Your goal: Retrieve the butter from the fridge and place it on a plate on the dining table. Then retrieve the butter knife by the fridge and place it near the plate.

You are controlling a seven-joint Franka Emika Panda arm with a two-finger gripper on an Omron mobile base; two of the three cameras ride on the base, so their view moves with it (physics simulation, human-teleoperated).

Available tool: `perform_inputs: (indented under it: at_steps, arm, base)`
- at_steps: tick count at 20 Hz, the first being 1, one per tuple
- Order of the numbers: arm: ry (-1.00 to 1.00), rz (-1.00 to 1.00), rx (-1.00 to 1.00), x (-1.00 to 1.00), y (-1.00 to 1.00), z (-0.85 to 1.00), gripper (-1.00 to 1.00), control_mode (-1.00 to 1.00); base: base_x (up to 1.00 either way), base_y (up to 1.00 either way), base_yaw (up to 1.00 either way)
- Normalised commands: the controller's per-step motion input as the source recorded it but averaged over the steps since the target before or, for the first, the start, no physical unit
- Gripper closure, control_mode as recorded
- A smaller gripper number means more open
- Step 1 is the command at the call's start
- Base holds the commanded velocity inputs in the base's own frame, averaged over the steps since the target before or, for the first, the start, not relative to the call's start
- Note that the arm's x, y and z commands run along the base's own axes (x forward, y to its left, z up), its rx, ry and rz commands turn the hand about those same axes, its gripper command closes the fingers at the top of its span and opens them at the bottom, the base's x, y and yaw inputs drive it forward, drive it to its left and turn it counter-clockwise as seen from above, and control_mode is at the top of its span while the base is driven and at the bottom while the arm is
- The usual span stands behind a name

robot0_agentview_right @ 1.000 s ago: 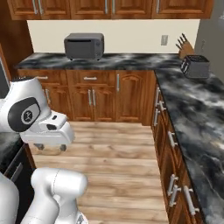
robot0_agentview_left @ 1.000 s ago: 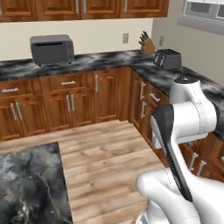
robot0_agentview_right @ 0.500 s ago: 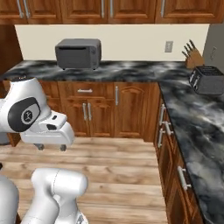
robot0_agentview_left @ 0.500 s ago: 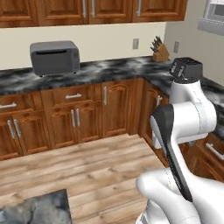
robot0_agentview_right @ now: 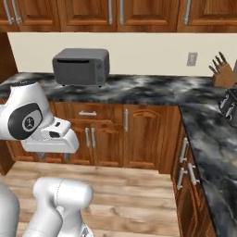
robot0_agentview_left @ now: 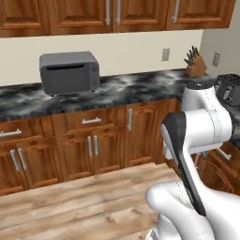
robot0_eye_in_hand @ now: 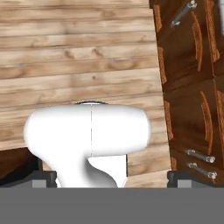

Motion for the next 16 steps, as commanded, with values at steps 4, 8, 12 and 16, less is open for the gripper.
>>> perform_inputs:
  at_steps: [4,8,12,16]
  arm:
    - [0.00,0.00,0.00,0.00,0.00,0.00,-1.00,1.00]
    - [0.00,0.00,0.00,0.00,0.00,0.00,-1.00,1.00]
    - [0.00,0.00,0.00,0.00,0.00,0.00,-1.00,1.00]
    - [0.00,0.00,0.00,0.00,0.00,0.00,-1.00,1.00]
  base:
    - [1.00,0.12,0.25]
    - [1.00,0.31,0.36]
    - [1.00,0.39,0.38]
    - [1.00,0.56,0.30]
